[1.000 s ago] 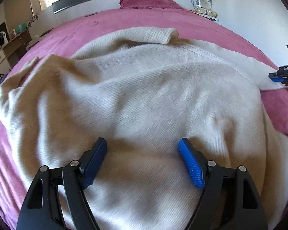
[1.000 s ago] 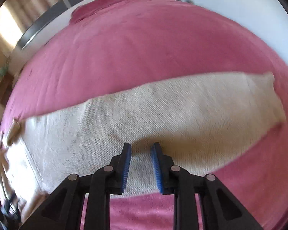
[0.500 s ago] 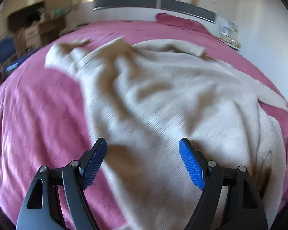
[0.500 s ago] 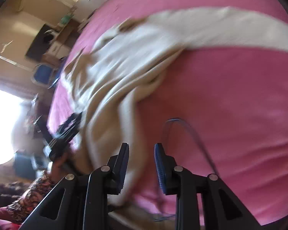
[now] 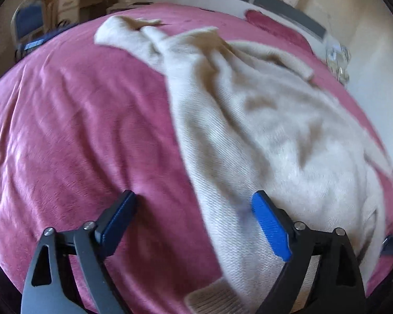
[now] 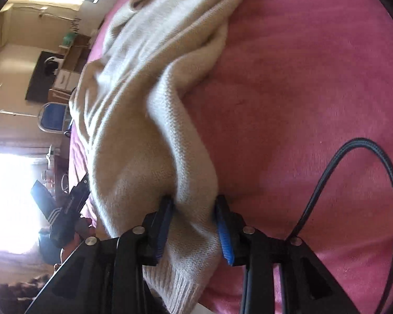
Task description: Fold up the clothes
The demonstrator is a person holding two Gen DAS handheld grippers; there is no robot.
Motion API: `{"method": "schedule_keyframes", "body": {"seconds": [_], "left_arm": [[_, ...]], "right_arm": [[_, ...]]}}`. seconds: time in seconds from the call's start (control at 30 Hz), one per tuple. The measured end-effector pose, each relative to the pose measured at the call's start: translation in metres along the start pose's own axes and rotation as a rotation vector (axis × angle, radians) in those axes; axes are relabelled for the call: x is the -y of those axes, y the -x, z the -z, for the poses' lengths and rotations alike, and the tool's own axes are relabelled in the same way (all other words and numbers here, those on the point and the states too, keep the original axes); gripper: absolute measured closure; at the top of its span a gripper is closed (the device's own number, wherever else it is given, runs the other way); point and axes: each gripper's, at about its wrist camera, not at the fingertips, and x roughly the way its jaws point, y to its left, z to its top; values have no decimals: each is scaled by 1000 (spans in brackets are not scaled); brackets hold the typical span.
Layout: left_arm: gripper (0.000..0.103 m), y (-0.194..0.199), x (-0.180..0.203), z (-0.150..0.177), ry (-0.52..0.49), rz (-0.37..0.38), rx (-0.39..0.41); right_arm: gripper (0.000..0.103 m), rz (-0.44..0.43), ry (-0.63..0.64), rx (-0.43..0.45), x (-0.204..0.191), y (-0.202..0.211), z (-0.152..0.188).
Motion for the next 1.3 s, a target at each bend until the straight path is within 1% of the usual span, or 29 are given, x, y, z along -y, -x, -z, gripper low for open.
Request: {"method": "schedule_keyframes", "body": {"seconds": [0.03,0.1,0.13,0.17,0.2,0.23,0.27,0.3,0.33,0.37,0.5,0.57,0.6,0.67,0.7,0.77,0.83,0.87,0.9,0.93,0.97,1.0,1.03,1.07,1.1,1.17,1.2,1.23,1.3], "left_arm": [[11,-2,7,1,-31,1,-10],[11,-4,13,0,-89,-1,-34],[15,-5,17,-1,-118,-2,-47],[21,-5,16,-3,-117,1,-58],[43,-4,13,-6,-109,3,-68],[78,-2,9,-11,-99,7,-79],[89,-1,4,-16,-89,10,-90],[92,-2,-2,-22,-69,46,-123],[97,-1,-5,-25,-61,70,-141],[99,2,-7,-28,-62,88,-148],[99,25,-16,-44,-56,174,-122],[100,38,-27,-58,-6,207,-87],[100,42,-33,-66,23,215,-70],[100,46,-41,-83,66,221,-37],[100,44,-40,-91,49,204,-23],[100,38,-36,-104,6,167,-2],[99,24,-34,-114,-21,96,8],[99,17,-37,-118,-20,73,6],[98,6,-38,-120,-17,48,-20],[95,-6,-38,-122,-14,21,-49],[95,-18,-38,-123,-10,-5,-78],[95,-27,-36,-122,-18,-4,-117],[93,-33,-33,-119,-36,1,-140],[93,-33,-31,-116,-49,7,-142],[92,-31,-32,-111,-47,38,-139],[87,-26,-42,-105,9,117,-140],[80,-24,-51,-101,59,147,-151],[72,-22,-60,-96,112,176,-163],[65,-20,-76,-88,207,217,-188]], "right_arm": [[69,-10,8,-1,-2,0,-2],[94,-31,25,-2,-6,0,-7],[95,-41,34,-3,-9,-1,-10],[95,-52,42,-4,-11,-1,-12],[96,-62,49,-5,-13,-1,-15],[96,-75,33,-4,-10,1,-17],[96,-86,22,-1,-9,2,-17],[96,-103,11,7,-7,7,-19],[96,-115,4,20,-6,14,-22],[96,-122,0,33,-6,18,-21],[97,-143,-16,84,-8,40,-22],[97,-138,-17,125,-7,62,-18],[97,-141,-29,152,4,77,-12],[99,-138,-59,223,15,101,-15],[101,-97,-67,261,20,107,-24],[101,-14,-82,335,28,118,-43],[103,100,-83,388,42,125,-56],[103,162,-80,409,52,132,-61],[103,210,-78,417,59,133,-66],[100,254,-76,423,66,135,-71],[96,236,-79,418,76,139,-69],[90,215,-82,413,85,144,-66],[76,151,-70,404,84,146,-59],[75,100,-43,384,78,142,-54],[75,51,3,349,65,138,-47],[73,-9,124,256,34,121,-32],[73,-23,176,205,19,110,-25],[73,-30,190,165,10,93,-24],[73,-45,218,86,-7,60,-21]]}}
